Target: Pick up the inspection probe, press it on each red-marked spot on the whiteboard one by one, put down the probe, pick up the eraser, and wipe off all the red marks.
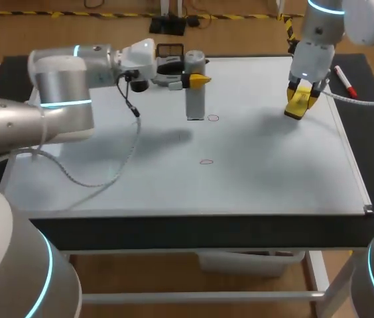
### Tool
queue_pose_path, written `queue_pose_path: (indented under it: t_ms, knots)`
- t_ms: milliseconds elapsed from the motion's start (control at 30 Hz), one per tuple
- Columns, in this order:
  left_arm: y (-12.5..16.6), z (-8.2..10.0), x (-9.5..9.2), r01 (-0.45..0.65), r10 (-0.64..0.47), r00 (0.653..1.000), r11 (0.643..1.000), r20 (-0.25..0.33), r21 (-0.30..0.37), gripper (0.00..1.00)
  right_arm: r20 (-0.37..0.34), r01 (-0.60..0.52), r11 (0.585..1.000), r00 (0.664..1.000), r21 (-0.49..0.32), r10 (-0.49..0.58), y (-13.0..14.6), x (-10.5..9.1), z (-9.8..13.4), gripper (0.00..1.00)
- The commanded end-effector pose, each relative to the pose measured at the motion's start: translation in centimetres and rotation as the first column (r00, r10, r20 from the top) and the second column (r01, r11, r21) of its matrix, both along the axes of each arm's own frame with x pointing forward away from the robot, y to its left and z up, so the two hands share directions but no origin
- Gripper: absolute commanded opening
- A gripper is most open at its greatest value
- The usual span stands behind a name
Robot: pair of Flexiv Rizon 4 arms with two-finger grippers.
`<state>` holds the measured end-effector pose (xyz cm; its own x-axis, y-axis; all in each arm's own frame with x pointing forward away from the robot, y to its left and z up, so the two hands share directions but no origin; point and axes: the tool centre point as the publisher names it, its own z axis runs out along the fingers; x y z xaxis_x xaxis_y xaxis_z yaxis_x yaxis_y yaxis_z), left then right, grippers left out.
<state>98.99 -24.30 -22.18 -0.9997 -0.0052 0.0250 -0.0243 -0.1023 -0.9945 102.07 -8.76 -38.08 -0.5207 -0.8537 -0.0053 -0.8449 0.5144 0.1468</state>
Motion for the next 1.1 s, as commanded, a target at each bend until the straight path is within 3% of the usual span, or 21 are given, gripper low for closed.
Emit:
queue_pose_path:
  t_ms: [33, 333, 1100]
  knots:
    - [-2.0, -0.6, 0.8, 0.007, -0.007, 1.0, 1.0, 0.0, -0.013, 0.0, -0.001, -0.003, 1.0, 1.0, -0.003, 0.003, -0.1, 0.1, 0.1, 0.0]
    - [-3.9, -1.6, 1.6, 0.02, -0.02, 1.0, 1.0, 0.003, -0.012, 0.0, -0.001, -0.003, 1.0, 1.0, -0.003, 0.003, -0.1, 0.1, 0.1, 0.0]
    - [-5.3, -3.9, 3.8, 0.011, -0.011, 1.0, 1.0, -0.007, -0.01, 0.0, -0.001, -0.003, 1.0, 1.0, -0.003, 0.003, -0.1, 0.1, 0.1, 0.0]
